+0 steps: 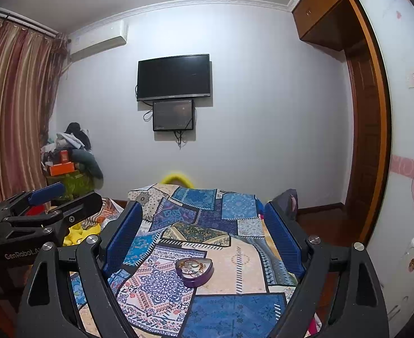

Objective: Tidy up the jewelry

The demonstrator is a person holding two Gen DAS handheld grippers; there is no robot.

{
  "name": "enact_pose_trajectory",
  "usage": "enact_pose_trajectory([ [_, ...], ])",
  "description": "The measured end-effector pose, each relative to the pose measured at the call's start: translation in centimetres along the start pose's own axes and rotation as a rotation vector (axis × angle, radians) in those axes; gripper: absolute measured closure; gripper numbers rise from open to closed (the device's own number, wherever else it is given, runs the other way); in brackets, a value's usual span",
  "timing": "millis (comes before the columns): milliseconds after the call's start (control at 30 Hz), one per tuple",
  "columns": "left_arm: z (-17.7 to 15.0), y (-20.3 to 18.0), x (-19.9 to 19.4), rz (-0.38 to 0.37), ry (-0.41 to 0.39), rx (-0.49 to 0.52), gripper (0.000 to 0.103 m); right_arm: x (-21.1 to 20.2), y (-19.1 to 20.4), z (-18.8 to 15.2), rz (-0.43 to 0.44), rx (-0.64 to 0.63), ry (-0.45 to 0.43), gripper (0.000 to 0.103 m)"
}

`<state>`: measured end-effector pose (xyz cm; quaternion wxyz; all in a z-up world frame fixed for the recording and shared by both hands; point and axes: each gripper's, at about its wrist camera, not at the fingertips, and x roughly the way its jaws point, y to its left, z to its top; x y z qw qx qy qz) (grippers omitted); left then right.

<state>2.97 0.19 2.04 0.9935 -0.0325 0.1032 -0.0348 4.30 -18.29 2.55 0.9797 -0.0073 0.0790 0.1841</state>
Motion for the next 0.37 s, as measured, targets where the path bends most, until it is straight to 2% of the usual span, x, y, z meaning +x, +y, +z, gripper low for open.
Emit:
enact_pose_trajectory([
  [367,-0.01,0.13,0.20,0.000,0.005,-0.008,0.006,0.40,-0.02,-0.26,-0.001,0.003,0.020,0.017],
])
